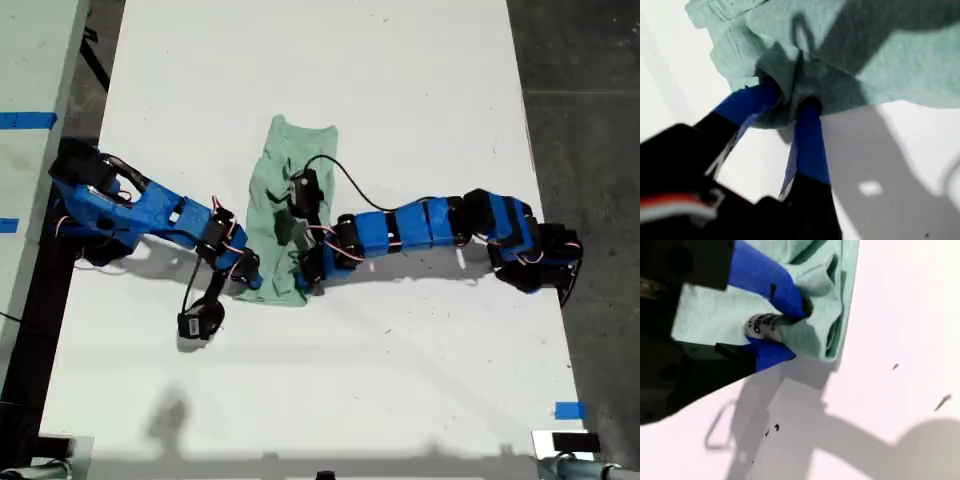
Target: Fold tshirt
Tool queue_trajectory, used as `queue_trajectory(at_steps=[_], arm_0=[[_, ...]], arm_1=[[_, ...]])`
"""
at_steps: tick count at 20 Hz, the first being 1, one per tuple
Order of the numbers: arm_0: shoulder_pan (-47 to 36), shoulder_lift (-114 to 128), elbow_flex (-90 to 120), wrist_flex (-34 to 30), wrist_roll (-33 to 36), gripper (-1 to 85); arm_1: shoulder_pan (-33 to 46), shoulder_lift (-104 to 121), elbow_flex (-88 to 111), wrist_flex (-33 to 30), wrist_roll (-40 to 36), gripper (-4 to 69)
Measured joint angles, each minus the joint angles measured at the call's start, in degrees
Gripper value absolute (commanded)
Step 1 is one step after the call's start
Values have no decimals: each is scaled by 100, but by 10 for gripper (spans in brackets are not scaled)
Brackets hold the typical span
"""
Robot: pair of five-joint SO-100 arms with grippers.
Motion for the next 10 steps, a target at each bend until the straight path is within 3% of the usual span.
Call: queue_trajectory(at_steps=[4,8,10], arm_0=[[290,-220,-896,642,-404,0],[853,-923,-3094,1916,-650,0],[1134,-1283,-4351,2153,-686,0]], arm_1=[[-167,53,-9,88,44,22],[-721,642,18,756,158,22],[-1063,1187,18,1046,220,22]])
